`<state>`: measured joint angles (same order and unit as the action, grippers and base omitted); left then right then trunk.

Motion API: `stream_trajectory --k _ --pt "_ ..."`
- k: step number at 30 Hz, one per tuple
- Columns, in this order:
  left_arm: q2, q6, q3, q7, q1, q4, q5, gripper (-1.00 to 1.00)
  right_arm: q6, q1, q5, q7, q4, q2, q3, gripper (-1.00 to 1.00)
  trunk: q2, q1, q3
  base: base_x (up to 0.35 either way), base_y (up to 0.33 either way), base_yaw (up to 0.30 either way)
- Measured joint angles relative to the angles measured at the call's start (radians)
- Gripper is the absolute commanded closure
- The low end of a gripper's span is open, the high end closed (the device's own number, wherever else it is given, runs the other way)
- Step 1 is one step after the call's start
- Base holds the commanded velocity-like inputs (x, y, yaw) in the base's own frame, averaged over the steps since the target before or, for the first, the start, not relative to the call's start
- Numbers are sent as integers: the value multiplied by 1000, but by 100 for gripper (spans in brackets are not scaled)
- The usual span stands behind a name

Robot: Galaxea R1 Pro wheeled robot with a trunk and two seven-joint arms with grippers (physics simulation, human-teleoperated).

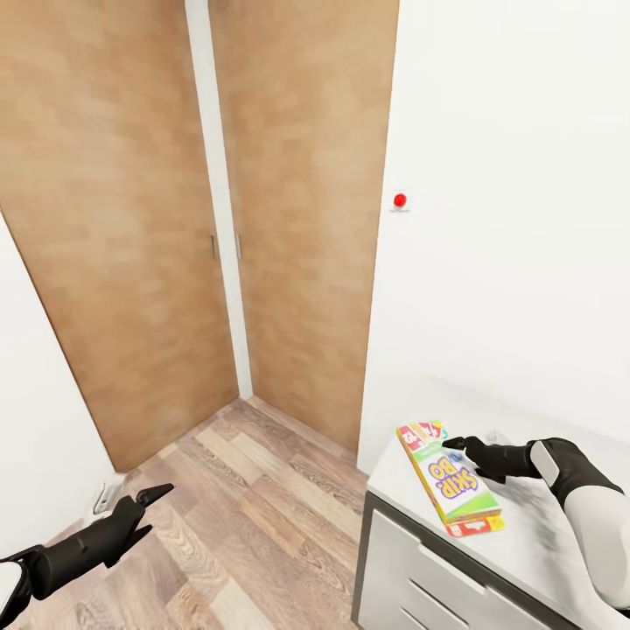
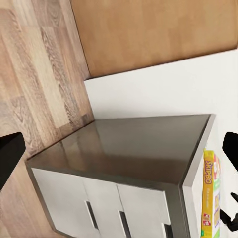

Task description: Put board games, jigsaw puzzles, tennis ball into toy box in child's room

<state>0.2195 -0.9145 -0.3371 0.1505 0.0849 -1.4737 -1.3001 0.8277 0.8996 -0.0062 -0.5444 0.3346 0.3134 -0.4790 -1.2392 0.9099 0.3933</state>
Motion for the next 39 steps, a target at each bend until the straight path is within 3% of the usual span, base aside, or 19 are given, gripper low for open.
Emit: stream_trajectory --k 39 --pt "0 -2 18 -5 0 -4 6 -100 -5 -3 -2 -1 1 -11 -1 -100 0 0 -13 0 0 115"
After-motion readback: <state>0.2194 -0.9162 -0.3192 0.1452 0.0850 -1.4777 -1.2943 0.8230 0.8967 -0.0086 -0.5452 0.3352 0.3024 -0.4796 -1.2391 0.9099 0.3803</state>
